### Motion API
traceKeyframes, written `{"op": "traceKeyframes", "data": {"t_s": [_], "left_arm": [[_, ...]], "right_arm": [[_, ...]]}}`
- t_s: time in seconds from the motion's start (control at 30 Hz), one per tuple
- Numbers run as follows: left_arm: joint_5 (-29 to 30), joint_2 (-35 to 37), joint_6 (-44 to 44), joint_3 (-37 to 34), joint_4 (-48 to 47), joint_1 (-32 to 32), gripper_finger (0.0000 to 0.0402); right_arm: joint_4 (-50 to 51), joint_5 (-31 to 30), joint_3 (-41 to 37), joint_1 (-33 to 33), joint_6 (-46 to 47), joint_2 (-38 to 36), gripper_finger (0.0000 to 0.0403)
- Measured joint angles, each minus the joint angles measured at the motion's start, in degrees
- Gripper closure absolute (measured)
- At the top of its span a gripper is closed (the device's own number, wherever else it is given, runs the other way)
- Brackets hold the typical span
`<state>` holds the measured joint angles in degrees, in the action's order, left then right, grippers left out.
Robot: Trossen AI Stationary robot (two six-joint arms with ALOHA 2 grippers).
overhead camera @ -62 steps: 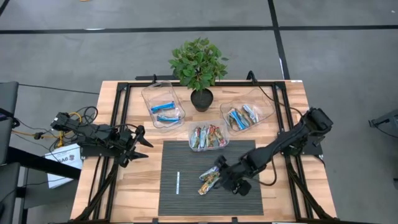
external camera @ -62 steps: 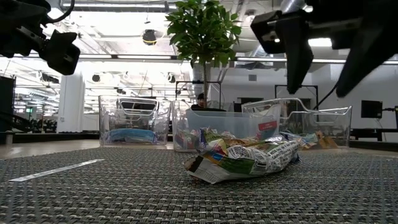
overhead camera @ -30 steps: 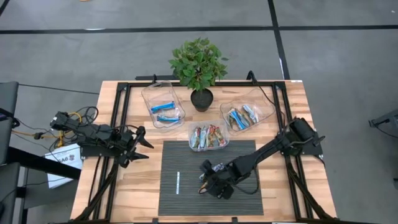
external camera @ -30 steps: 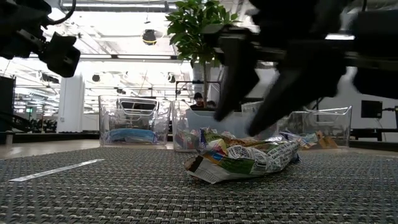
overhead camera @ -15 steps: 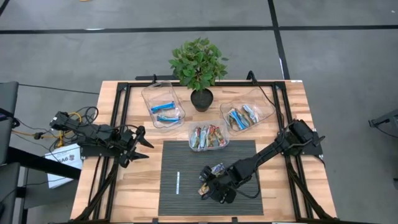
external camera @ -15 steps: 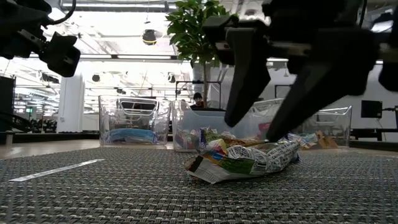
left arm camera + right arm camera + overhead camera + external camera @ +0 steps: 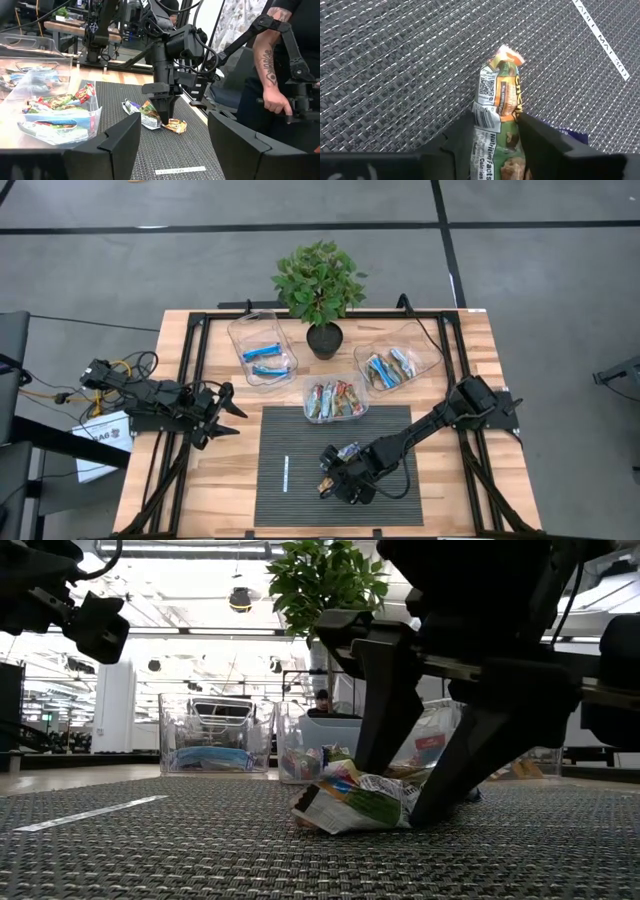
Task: Pick and place Granola Bars by type
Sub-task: Put the yellow granola bar into the right transparent bin
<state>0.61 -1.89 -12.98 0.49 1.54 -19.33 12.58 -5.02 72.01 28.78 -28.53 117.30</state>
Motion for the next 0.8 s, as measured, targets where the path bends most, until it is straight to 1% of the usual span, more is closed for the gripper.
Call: {"op": "traceKeyframes", "data": {"t_s": [0.1, 0.2, 0.47, 0.63, 0.8], "left_arm": [[0.0, 0.0, 0.0, 0.0, 0.0, 0.0, 0.0178], [0.0, 0.0, 0.0, 0.0, 0.0, 0.0, 0.0178], [0.0, 0.0, -0.1, 0.0, 0.0, 0.0, 0.0178], [0.0, 0.0, 0.0, 0.0, 0.0, 0.0, 0.0178], [0.0, 0.0, 0.1, 0.0, 0.0, 0.0, 0.0178]], "right_arm": [[0.0, 0.2, 0.0, -0.2, 0.0, 0.0, 0.0263], [0.0, 0.3, 0.0, -0.3, 0.0, 0.0, 0.0279], [0.0, 0.1, 0.0, -0.3, 0.2, 0.1, 0.0347], [0.2, 0.1, 0.0, -0.4, 3.8, -0.3, 0.0375], [0.7, -0.1, -0.2, -0.4, 7.2, -2.1, 0.0389]]}}
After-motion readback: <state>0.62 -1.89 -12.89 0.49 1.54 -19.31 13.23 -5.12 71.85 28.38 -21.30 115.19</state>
